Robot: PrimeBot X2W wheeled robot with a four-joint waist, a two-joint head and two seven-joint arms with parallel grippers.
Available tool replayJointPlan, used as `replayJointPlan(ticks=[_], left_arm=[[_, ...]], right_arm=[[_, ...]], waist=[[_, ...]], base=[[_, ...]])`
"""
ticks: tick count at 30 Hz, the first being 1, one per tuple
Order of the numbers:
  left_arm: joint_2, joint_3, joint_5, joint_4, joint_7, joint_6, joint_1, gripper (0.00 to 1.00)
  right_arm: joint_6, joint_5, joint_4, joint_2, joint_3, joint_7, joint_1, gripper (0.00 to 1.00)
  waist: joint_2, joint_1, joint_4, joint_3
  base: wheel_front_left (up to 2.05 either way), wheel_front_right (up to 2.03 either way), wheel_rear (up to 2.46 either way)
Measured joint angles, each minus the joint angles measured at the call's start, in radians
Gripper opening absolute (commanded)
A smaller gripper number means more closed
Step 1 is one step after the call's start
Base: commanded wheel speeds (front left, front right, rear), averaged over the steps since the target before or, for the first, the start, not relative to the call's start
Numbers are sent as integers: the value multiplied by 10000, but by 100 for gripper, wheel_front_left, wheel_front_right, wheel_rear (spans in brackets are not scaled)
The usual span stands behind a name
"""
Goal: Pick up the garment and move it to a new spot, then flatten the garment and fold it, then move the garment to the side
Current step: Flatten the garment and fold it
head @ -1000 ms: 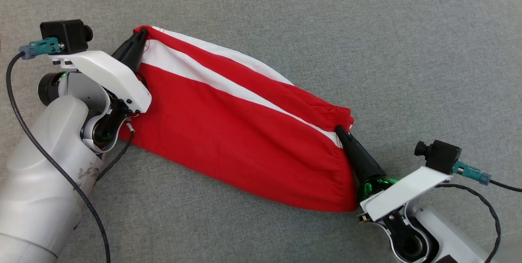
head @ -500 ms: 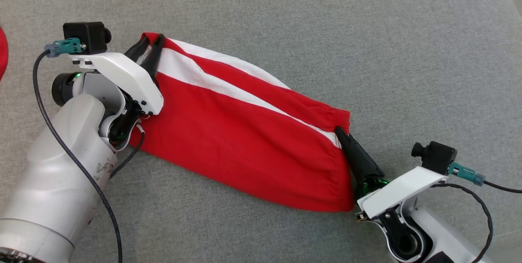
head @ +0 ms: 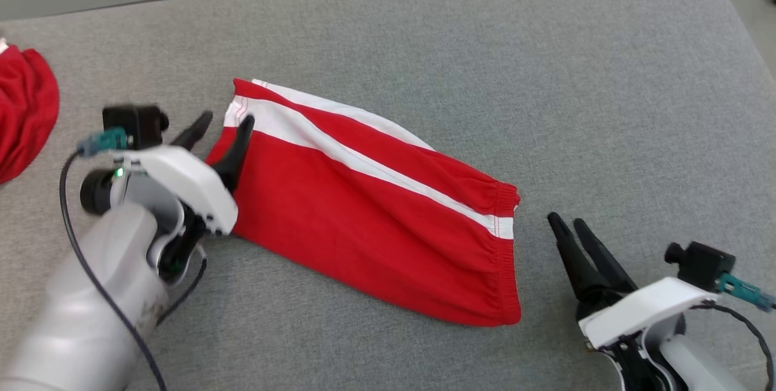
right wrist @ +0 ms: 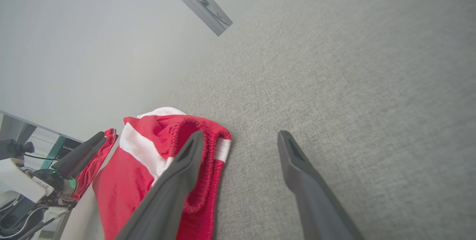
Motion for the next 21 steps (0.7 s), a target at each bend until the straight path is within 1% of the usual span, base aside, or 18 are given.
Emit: replayJointPlan(ticks=[4,8,11,14,19,20,21], left_arm=[[165,12,-178,-297,-77,111,810,100],[242,77,-424,-466,40,328,1378,100],[244,138,-631,-518,134,474,1637,100],[226,194,-773,-514,274,506,1737,100],[173,213,-995,-462,644,543,1846,100],[142,209,-1039,-460,700,537,1857,86],[105,205,-1078,-456,742,506,1870,48]], right_arm=[[0,-533,-197,-100,-593,-2,532,100],[0,-876,-516,-117,-1089,0,983,100],[0,-1074,-769,-119,-1442,65,1179,100],[0,-1202,-938,-82,-1643,192,1267,100],[0,-1530,-1335,157,-2040,594,1437,100],[0,-1590,-1402,213,-2105,673,1480,100],[0,-1649,-1461,272,-2176,748,1528,100]], waist=[[0,0,166,-238],[0,0,236,-435],[0,0,169,-497],[0,0,102,-514],[0,0,-76,-528],[0,0,-102,-531],[0,0,-124,-536]], base=[[0,0,0],[0,0,0],[0,0,0],[0,0,0],[0,0,0],[0,0,0],[0,0,0]])
